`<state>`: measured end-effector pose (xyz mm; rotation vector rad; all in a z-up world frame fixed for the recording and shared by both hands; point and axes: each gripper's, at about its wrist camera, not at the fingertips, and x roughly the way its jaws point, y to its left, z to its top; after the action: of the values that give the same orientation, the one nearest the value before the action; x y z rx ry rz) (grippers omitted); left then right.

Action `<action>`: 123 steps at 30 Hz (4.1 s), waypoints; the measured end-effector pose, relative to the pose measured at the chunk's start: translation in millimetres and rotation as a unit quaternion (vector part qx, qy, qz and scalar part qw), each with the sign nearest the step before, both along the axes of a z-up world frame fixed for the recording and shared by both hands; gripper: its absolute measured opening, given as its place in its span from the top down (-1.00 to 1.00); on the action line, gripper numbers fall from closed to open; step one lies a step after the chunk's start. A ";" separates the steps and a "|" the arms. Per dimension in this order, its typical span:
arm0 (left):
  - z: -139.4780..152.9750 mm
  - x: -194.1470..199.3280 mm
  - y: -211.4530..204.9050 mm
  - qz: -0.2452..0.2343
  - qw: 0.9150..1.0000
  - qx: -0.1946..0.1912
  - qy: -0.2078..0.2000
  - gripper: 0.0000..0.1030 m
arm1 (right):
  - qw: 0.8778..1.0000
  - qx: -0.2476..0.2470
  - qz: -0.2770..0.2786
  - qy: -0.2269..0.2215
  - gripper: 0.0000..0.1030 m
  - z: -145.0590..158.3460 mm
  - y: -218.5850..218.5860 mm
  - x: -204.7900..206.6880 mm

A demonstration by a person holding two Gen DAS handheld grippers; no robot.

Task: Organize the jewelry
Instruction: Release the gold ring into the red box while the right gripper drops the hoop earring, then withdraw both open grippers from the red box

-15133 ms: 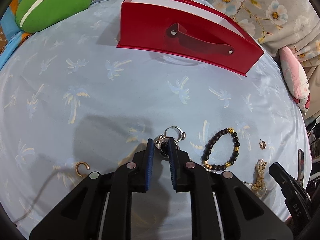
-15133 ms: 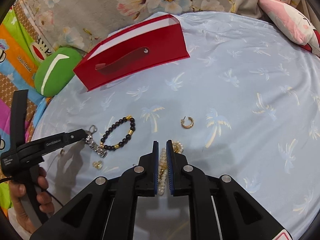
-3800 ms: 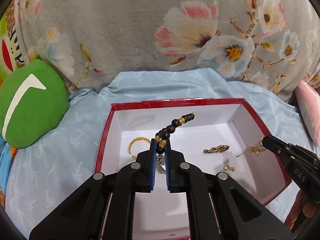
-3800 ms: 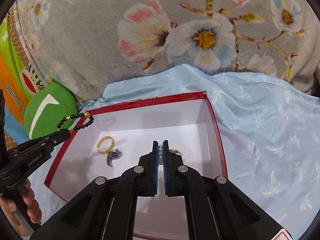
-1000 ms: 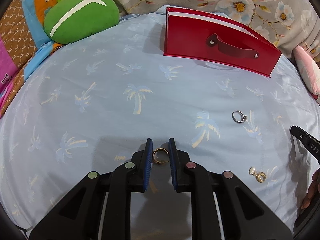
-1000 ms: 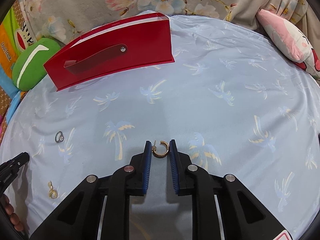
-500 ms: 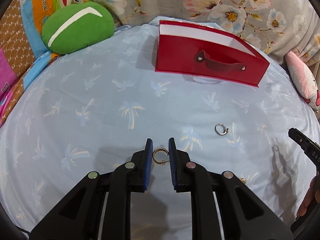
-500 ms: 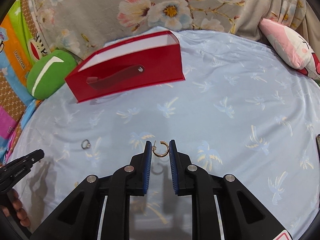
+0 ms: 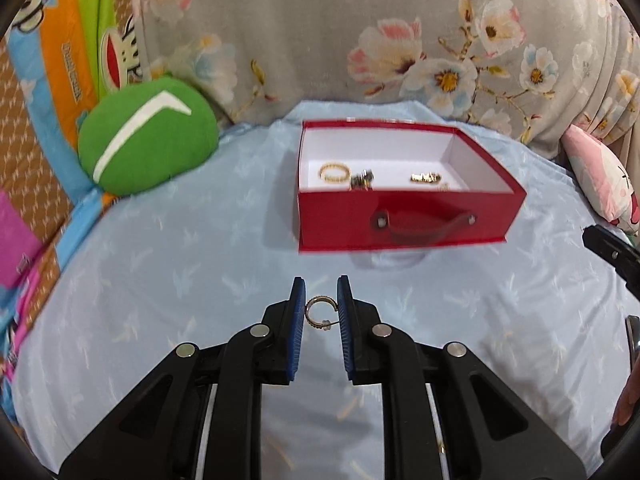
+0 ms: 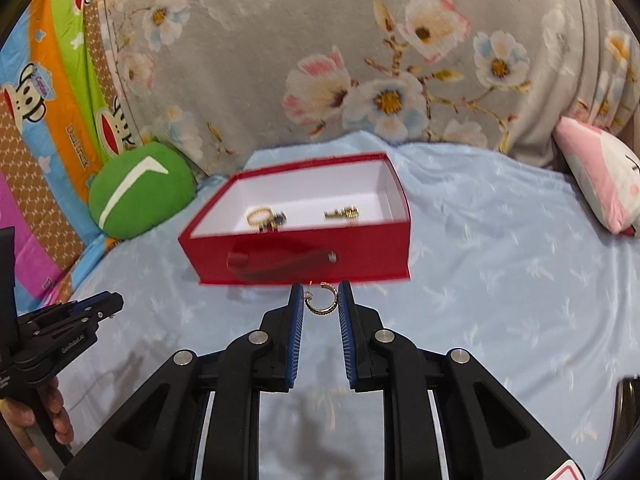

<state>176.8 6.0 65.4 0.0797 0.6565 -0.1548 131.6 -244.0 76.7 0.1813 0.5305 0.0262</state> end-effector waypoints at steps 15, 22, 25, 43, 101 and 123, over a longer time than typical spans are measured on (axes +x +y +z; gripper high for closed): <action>44.1 121.0 -50.4 0.002 0.998 0.041 -0.054 0.70 | 0.998 0.057 0.018 -0.006 0.69 33.1 -41.0 153.1; 33.6 193.4 -71.3 0.007 0.999 0.039 -0.029 0.70 | 0.998 0.062 0.012 0.019 0.69 15.3 -52.6 223.3; 28.8 217.9 -79.1 0.011 0.999 0.040 -0.027 0.70 | 0.998 0.055 0.011 0.031 0.69 6.5 -53.8 247.4; 1.5 301.0 -89.6 0.036 0.998 0.046 0.001 0.70 | 0.998 0.013 0.005 0.069 0.68 -23.1 -43.5 309.9; -7.3 321.5 -80.6 0.076 0.996 0.044 0.029 -0.03 | 0.994 -0.003 -0.030 0.101 0.63 -34.5 -44.1 318.5; -38.3 49.7 22.3 0.040 0.995 0.058 0.077 -0.34 | 0.989 -0.038 0.101 0.097 0.23 -91.9 28.2 -42.5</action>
<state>226.4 28.2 27.1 0.1535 0.8211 -0.0464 89.0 -215.8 -15.2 0.0543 0.7407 0.1866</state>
